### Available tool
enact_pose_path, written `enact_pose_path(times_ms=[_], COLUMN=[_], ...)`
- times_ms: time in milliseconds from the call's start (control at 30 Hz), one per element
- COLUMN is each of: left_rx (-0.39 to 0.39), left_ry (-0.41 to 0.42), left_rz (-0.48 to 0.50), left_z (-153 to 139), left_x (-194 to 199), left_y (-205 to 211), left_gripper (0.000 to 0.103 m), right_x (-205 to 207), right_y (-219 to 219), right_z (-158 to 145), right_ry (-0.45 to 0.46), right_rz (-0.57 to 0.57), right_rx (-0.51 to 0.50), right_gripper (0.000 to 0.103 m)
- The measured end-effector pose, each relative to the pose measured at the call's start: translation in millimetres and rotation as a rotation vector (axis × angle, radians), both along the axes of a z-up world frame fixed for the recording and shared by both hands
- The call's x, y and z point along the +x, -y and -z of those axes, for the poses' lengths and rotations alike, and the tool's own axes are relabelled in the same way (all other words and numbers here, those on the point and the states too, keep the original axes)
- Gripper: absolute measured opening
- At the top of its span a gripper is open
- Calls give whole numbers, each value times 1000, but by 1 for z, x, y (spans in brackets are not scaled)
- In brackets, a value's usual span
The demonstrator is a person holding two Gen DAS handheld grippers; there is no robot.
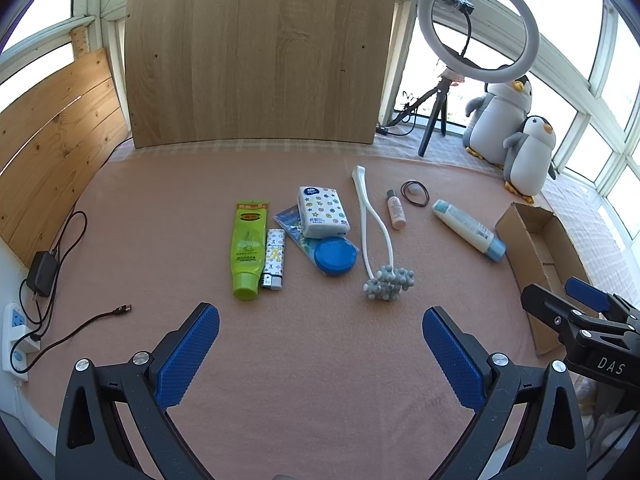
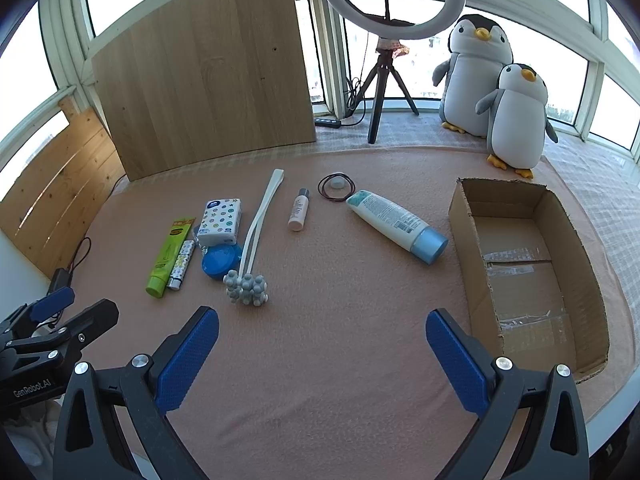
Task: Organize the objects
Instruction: 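Move the left tool toward the white massage stick on the table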
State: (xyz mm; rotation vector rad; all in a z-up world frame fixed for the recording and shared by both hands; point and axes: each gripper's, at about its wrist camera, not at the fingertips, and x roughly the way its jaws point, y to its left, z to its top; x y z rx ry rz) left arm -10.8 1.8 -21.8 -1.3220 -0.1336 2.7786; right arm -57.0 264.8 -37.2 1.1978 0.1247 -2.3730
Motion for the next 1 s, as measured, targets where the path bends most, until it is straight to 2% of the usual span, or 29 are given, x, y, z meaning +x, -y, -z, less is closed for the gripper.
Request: enact_pose_path(times_ms=[433, 700, 1000], left_rx=[-2, 4, 28], left_ry=[16, 55, 124], left_rz=[-15, -73, -77], left_z=[7, 28, 61], left_x=[-12, -36, -51], left_y=[9, 43, 46], left_gripper=[103, 103, 103], right_x=[-6, -24, -53], right_y=[3, 7, 40], right_z=[5, 10, 22], right_ry=[5, 6, 65], right_rz=[-8, -23, -105], right_rx=[6, 17, 0], right_gripper=[102, 102, 100])
